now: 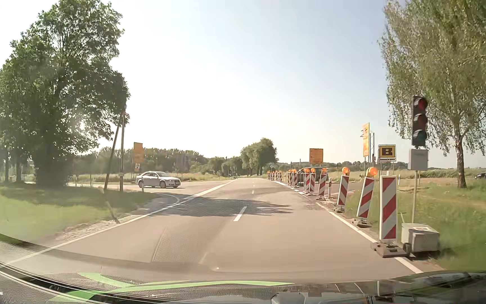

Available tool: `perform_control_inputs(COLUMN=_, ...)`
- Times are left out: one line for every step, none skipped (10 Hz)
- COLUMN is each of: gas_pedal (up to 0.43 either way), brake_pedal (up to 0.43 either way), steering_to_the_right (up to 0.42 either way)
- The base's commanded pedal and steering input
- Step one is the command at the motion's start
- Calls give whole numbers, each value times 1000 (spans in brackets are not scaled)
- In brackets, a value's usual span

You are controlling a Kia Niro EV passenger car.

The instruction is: Follow the waypoints while adhering to traffic rules and regulations

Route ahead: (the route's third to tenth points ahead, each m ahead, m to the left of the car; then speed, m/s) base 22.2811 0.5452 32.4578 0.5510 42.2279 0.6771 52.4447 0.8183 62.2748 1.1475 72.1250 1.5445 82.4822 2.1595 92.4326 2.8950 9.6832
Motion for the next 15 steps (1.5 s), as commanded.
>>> perform_control_inputs(gas_pedal=189, brake_pedal=0, steering_to_the_right=-1)
perform_control_inputs(gas_pedal=189, brake_pedal=0, steering_to_the_right=0)
perform_control_inputs(gas_pedal=189, brake_pedal=0, steering_to_the_right=1)
perform_control_inputs(gas_pedal=189, brake_pedal=0, steering_to_the_right=2)
perform_control_inputs(gas_pedal=189, brake_pedal=0, steering_to_the_right=2)
perform_control_inputs(gas_pedal=189, brake_pedal=0, steering_to_the_right=2)
perform_control_inputs(gas_pedal=189, brake_pedal=0, steering_to_the_right=2)
perform_control_inputs(gas_pedal=189, brake_pedal=0, steering_to_the_right=2)
perform_control_inputs(gas_pedal=189, brake_pedal=0, steering_to_the_right=2)
perform_control_inputs(gas_pedal=189, brake_pedal=0, steering_to_the_right=2)
perform_control_inputs(gas_pedal=189, brake_pedal=0, steering_to_the_right=3)
perform_control_inputs(gas_pedal=189, brake_pedal=0, steering_to_the_right=4)
perform_control_inputs(gas_pedal=189, brake_pedal=0, steering_to_the_right=5)
perform_control_inputs(gas_pedal=189, brake_pedal=0, steering_to_the_right=5)
perform_control_inputs(gas_pedal=189, brake_pedal=0, steering_to_the_right=5)
